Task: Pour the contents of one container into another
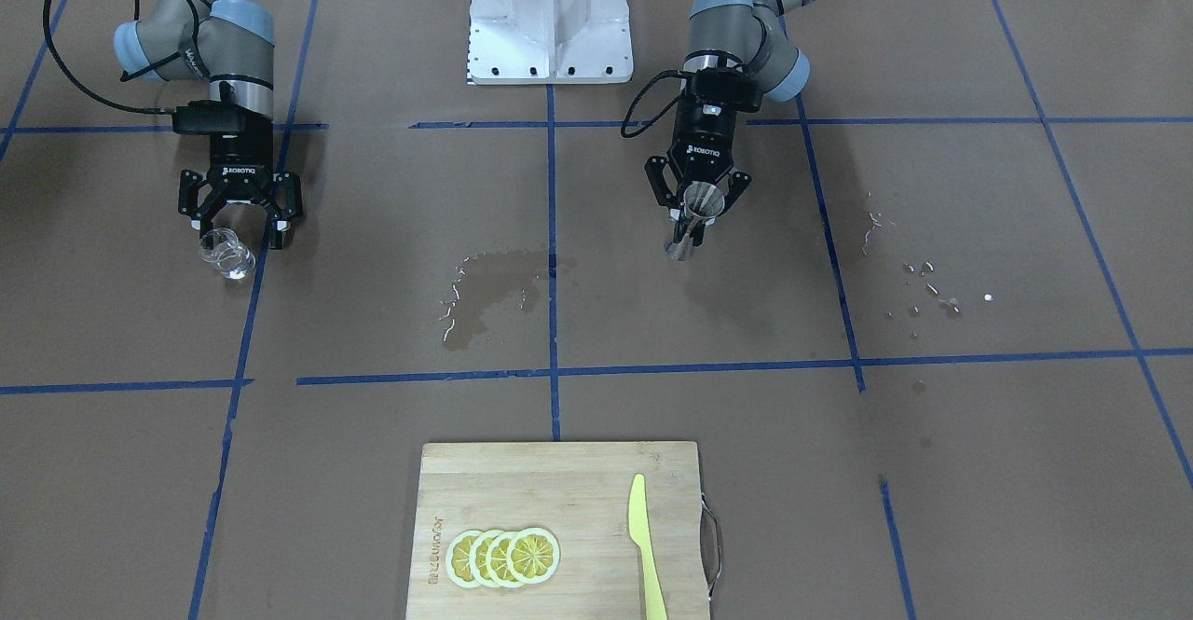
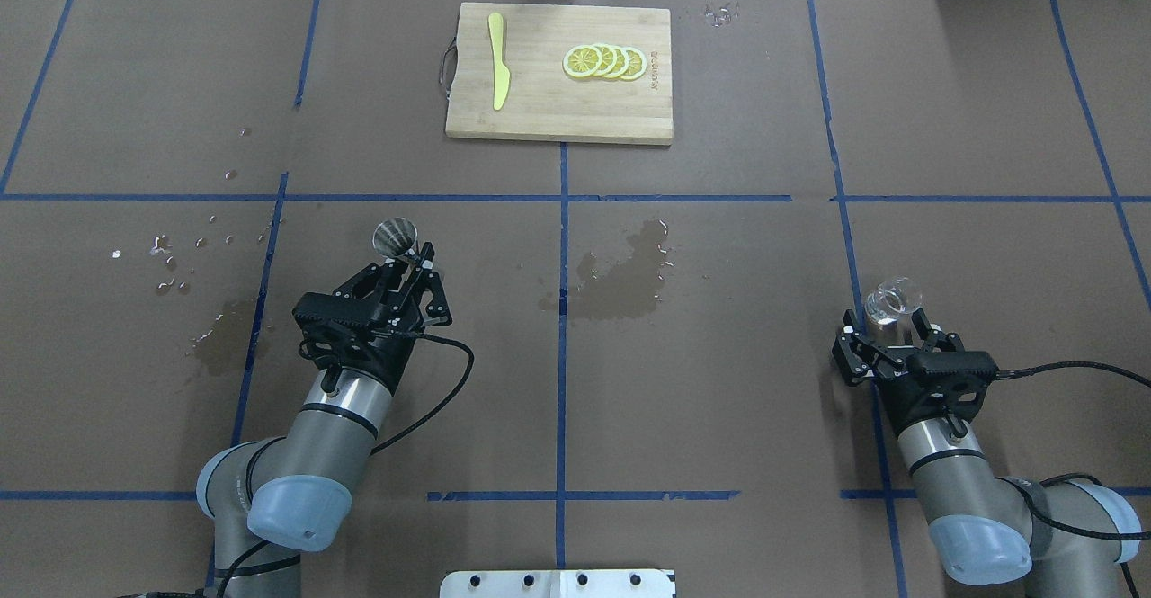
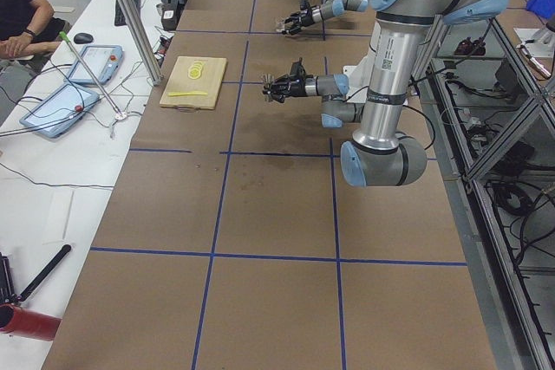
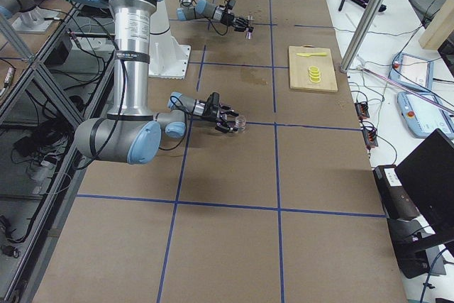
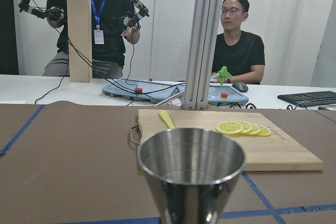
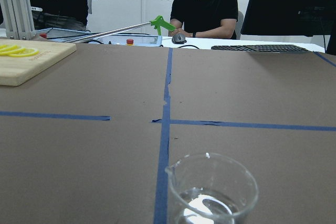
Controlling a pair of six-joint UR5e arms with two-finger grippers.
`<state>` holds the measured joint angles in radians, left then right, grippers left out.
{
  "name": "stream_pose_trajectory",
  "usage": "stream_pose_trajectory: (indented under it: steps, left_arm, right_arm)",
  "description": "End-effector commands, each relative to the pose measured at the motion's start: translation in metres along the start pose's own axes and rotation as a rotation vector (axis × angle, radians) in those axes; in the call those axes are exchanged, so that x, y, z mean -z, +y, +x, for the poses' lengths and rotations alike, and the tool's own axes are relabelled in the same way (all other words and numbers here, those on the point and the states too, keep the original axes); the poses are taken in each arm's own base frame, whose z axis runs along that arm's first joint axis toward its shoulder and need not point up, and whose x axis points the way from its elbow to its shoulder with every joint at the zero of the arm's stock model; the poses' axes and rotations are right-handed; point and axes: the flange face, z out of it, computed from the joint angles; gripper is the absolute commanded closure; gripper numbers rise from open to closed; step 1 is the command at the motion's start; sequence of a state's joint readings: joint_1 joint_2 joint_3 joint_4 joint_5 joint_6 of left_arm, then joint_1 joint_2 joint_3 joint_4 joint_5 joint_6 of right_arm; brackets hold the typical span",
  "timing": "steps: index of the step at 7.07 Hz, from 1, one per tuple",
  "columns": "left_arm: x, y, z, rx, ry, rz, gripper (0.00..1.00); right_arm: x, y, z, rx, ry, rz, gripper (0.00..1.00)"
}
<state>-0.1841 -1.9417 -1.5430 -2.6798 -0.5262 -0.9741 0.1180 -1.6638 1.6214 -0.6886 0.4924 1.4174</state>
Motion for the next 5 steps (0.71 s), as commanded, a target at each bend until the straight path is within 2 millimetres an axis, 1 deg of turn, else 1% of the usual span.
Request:
stream_pose_trajectory:
  steps: [1, 3, 5]
  left_arm:
    - [0.0001, 0.0002, -0.0006, -0.001, 0.0, 0.0, 1.0]
    - [-0.0005, -0.0003, -0.0011, -0.001, -0.001, 0.001, 1.0]
    - [-0.0007, 0.0003, -0.0014, -0.002, -0.002, 0.0, 1.0]
  right_arm:
    - [-0.0022, 0.0016, 0.0032, 0.007, 0.005, 0.002, 0.09]
    - [-0.0034, 0.0012, 0.0071, 0.011, 0.011, 0.006, 0.13]
    - [-0.0034, 0.0014, 0.0071, 0.011, 0.011, 0.005, 0.13]
